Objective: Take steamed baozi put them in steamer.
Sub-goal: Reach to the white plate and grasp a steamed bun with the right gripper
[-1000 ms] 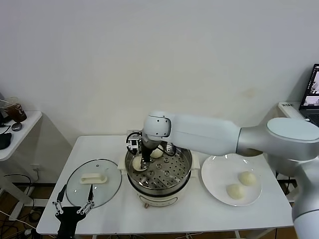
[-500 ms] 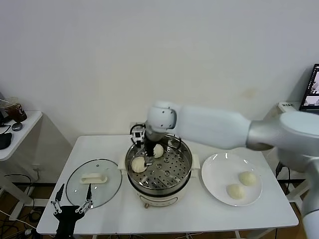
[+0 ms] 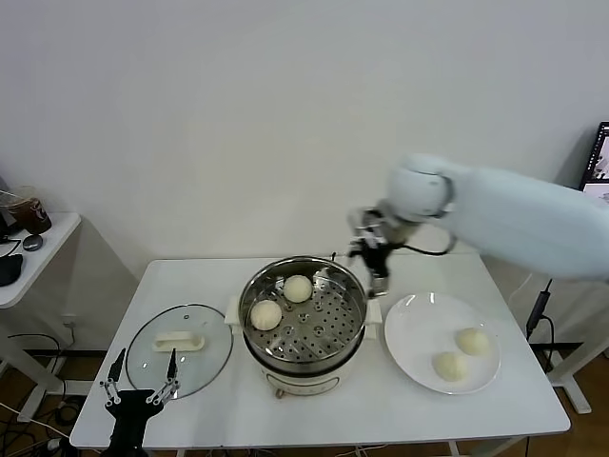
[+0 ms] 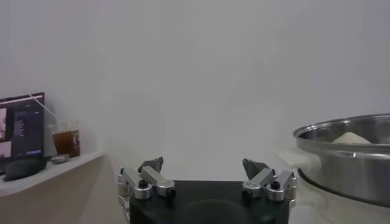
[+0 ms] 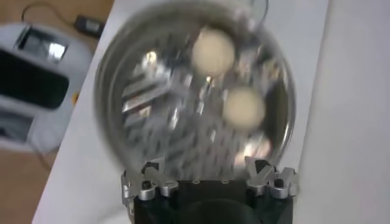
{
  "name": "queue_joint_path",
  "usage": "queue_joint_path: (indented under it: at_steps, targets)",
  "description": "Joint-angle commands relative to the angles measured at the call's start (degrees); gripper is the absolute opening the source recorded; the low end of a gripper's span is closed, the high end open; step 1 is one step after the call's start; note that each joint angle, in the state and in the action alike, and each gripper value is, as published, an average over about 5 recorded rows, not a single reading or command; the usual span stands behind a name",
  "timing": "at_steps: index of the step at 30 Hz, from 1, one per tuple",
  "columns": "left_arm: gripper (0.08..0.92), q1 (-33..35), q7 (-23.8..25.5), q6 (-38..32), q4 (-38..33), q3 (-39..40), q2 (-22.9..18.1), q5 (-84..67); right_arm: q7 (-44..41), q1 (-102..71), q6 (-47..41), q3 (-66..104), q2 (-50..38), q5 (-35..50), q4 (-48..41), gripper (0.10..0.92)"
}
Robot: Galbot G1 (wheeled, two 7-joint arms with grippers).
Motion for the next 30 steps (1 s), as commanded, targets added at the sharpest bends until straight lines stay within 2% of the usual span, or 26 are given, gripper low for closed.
queue_joint_path:
  at_steps: [1, 14, 30]
  targets:
    - [0.823, -0.2, 0.0, 0.0, 0.5, 0.1, 0.0, 0.1, -5.2, -7.8, 9.0, 3.3, -16.3, -12.8, 3.7, 0.823]
    - [0.823, 0.5, 0.2, 0.4, 0.5, -0.2, -0.1, 0.5, -1.3, -41.0, 9.8, 26.0, -20.0, -20.9, 1.5, 0.823]
    - [0.823, 0.9, 0.2, 0.2, 0.8, -0.4, -0.5, 1.1, 4.5, -47.3, 8.4, 30.2, -13.9, -23.4, -3.7, 0.823]
